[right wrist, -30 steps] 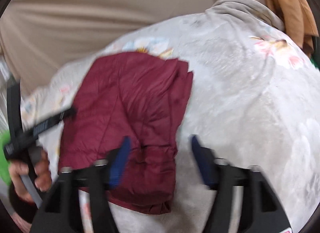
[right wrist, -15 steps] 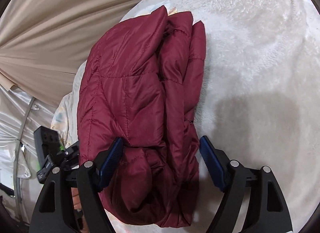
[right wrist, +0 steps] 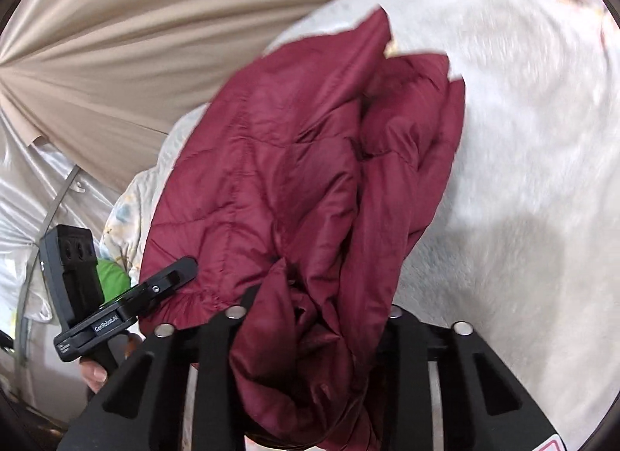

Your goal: Fold large clothes

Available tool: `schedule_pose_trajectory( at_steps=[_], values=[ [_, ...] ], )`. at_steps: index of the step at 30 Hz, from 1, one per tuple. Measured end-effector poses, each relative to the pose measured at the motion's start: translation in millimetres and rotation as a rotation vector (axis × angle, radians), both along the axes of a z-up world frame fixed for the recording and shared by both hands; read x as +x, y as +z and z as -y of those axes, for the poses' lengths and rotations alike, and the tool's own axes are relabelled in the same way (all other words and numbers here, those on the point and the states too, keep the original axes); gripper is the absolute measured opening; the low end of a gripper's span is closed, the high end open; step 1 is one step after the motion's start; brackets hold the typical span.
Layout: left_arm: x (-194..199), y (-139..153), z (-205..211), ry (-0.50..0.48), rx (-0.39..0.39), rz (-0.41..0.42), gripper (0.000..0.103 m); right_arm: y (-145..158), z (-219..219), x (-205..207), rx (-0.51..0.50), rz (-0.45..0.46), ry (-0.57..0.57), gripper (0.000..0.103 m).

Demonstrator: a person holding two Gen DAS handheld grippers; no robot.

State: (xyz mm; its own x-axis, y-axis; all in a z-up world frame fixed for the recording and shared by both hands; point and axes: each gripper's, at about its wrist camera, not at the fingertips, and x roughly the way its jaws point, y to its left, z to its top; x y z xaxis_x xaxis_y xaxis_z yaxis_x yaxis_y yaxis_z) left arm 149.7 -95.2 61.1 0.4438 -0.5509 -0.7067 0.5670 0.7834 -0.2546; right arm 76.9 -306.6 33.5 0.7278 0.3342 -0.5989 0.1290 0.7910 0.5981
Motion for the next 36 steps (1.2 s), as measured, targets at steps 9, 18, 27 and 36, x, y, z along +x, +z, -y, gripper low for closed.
schedule_pose_trajectory(
  at_steps=[9, 18, 27, 36],
  values=[
    [-46.4, 63.8, 4.0, -0.063, -0.021, 0.220, 0.046, 71.3, -19.9, -48.7, -0.142, 0.234, -0.047, 0.023],
    [-83.4, 147.3, -22.5, -0.062, -0.114, 0.531, 0.046, 158.4, -47.0, -71.4, -0.271, 0.503, -0.055, 0.023],
    [-48.4, 196.9, -86.2, -0.009, -0.242, 0.713, 0.047, 231.8, -82.3, -18.1, -0.332, 0.690, 0.043, 0.024],
    [73.3, 150.4, -123.4, 0.069, -0.175, 0.641, 0.048, 181.6, -93.4, 152.2, -0.192, 0.571, 0.121, 0.025]
  ],
)
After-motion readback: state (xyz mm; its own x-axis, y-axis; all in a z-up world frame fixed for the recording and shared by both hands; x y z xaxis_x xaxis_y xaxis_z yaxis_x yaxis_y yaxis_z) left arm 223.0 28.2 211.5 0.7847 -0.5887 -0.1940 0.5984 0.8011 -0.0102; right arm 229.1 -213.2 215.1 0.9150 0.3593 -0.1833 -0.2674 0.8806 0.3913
